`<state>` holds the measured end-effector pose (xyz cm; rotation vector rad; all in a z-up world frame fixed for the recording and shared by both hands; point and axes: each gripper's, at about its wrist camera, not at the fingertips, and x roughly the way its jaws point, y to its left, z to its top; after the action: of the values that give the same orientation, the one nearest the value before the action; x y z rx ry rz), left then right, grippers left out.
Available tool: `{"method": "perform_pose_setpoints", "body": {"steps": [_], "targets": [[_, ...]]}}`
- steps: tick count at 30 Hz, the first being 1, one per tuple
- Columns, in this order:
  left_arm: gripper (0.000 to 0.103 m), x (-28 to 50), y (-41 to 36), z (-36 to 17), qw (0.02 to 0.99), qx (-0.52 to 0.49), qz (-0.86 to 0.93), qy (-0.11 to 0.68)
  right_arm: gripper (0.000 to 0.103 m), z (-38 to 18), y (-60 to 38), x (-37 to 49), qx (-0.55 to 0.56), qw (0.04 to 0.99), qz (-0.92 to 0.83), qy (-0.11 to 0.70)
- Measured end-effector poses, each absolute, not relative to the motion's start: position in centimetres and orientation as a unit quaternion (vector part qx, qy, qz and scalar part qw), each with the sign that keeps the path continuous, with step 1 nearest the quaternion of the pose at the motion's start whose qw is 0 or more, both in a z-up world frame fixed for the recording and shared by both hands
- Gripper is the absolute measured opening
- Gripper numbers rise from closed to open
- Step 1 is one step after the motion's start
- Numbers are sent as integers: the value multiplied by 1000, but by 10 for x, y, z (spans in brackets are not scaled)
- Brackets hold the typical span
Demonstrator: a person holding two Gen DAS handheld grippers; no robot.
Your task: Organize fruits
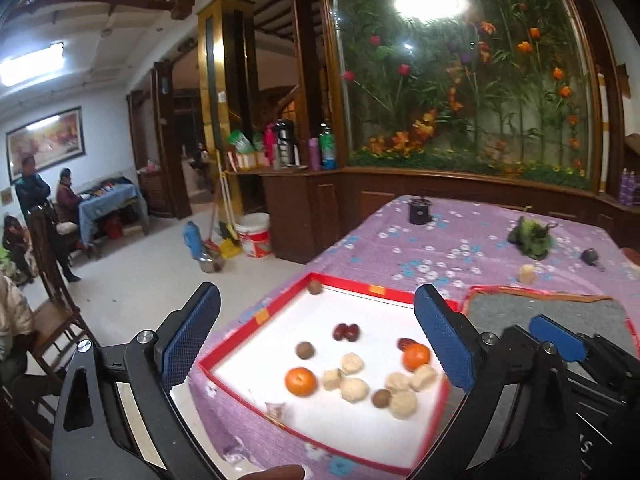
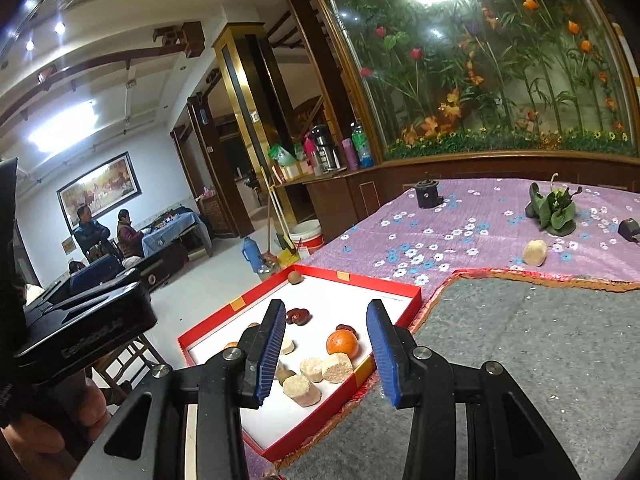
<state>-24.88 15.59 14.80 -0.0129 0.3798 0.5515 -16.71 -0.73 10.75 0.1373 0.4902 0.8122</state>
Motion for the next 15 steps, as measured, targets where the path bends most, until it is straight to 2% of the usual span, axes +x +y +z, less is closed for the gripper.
{"method": "perform_pose_setpoints", "body": {"steps": [15], "targets": [[98,-255,147,152,948,3,251,196,41,110,-11,-170,61,887,394,232]]}}
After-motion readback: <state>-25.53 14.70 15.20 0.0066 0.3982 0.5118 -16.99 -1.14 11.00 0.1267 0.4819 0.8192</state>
